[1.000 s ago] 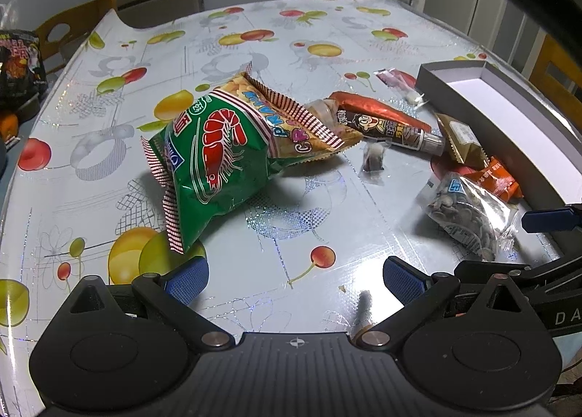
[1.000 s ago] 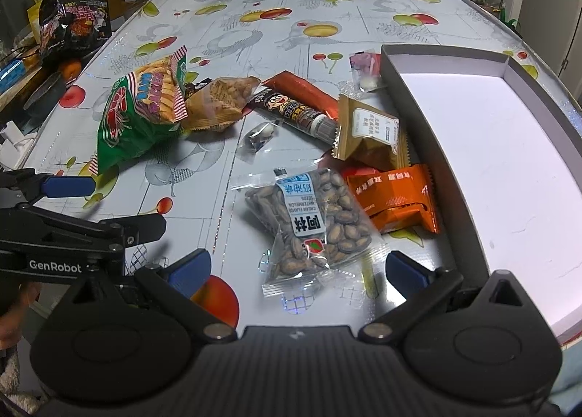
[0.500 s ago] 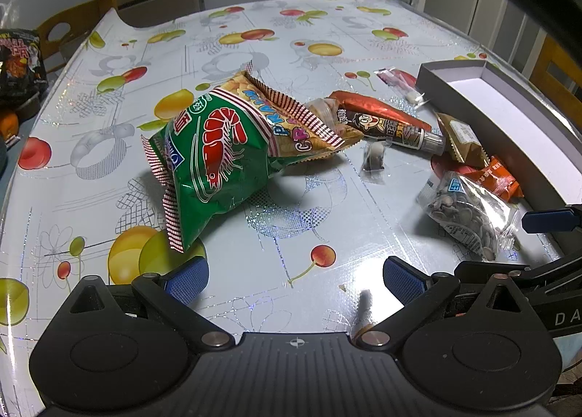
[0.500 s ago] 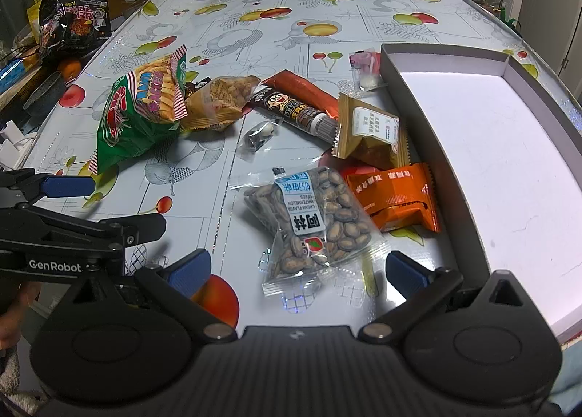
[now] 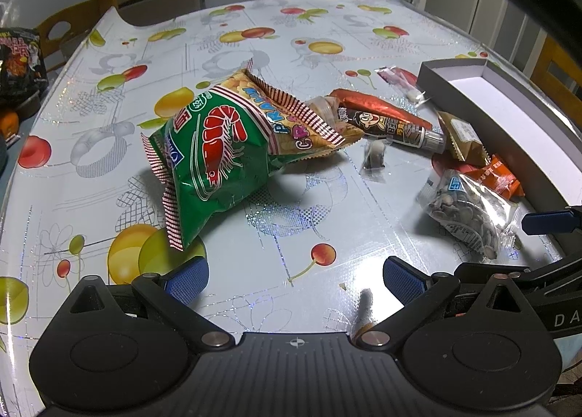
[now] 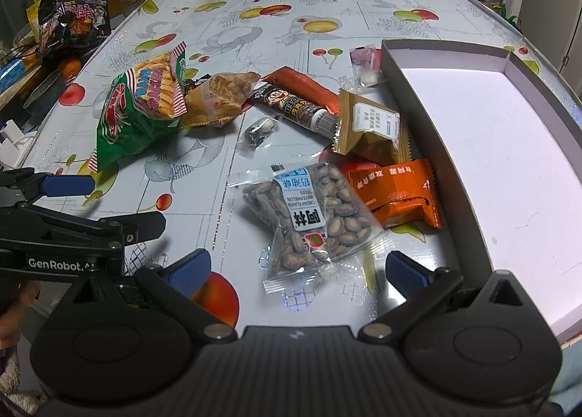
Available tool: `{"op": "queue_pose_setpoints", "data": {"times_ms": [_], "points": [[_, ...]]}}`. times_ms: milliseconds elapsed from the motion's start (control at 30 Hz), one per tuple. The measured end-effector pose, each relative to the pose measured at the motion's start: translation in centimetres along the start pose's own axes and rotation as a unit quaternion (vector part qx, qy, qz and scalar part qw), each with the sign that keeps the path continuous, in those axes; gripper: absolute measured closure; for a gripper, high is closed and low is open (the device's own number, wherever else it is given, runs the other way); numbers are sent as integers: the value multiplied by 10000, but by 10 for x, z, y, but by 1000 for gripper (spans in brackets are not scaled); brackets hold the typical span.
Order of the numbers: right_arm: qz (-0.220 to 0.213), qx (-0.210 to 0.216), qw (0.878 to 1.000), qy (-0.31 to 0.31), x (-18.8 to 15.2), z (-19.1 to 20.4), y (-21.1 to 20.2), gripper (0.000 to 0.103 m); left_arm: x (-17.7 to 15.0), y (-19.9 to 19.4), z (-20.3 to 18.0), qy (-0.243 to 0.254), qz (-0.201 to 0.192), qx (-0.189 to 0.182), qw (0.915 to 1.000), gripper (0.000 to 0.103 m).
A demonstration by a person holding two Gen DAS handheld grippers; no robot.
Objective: Organize snacks
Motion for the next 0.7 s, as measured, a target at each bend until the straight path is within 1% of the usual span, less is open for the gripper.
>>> {"op": "queue_pose_setpoints", "data": {"times_ms": [700], "points": [[46,3,10000,12,-1,0,2,0,-1,1,0,-18,55,1,10000,0]]}}
Point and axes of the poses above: each gripper's, at about its wrist camera, not at the fingertips, and y roughly the way its jaws point, z to its left, x to its top, the point moved 3 cm from there along y, roughly the way its jaws point, and after that the axes turned 15 degrees about -z, right-handed, at the moved point
